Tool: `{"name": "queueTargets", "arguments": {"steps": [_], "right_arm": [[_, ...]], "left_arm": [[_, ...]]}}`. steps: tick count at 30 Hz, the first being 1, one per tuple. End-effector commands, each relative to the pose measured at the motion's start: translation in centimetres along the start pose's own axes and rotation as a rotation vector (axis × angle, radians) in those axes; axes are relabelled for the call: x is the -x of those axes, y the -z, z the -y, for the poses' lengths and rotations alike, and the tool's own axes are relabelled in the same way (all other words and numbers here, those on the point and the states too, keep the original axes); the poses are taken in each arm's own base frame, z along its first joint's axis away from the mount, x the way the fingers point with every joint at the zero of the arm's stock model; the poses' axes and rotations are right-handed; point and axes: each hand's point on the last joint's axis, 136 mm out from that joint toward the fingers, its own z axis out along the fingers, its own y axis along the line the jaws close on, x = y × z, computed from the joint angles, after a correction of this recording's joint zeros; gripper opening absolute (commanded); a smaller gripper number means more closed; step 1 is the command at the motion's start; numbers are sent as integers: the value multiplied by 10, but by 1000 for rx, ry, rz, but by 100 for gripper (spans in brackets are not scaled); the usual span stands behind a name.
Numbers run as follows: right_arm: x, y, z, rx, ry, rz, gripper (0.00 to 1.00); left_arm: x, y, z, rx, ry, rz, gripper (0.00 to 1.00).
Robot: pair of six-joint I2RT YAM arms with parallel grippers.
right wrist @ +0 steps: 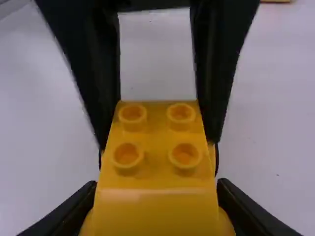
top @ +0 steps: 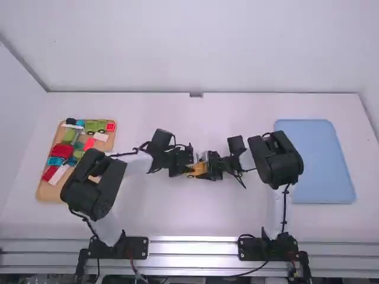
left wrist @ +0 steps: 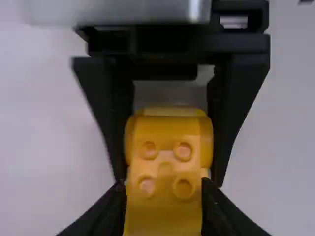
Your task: Assemble lego blocks to make yellow taxi
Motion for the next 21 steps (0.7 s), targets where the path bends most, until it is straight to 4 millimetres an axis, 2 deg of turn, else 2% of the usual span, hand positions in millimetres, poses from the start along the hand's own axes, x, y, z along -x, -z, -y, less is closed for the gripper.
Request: {"name": "queueTargets", "arguments": {"steps": [1,5,7,9,12,15,17,19,20,21], "right_arm": [[-14,1,-1,-17,-51,-47,52],[-14,1,-1,-17,-50,-46,52],[-14,1,0,-19,-49,-46,51],[-14,1,0,-19,-48,-45,51],[-11,3,6,-40,-93,-45,52],[-7,16,26,-120,-181,-87,51],[-3,23,32,-147,-184,-118,50],[5,38,44,-204,-184,-174,50],[7,41,47,-216,-189,-185,49],[11,56,58,-283,-221,-235,50]], "left_arm": [[17,24,-9,10,-3,100,45],[17,44,-18,13,34,179,57],[13,54,-23,18,36,205,74],[9,62,-26,25,38,226,100],[-2,81,-40,68,72,255,99],[-19,102,-59,136,190,265,99],[-29,109,-68,173,257,252,99],[-47,117,-86,259,399,199,99],[-50,118,-89,274,426,189,99],[-64,122,-101,348,542,142,99]]}}
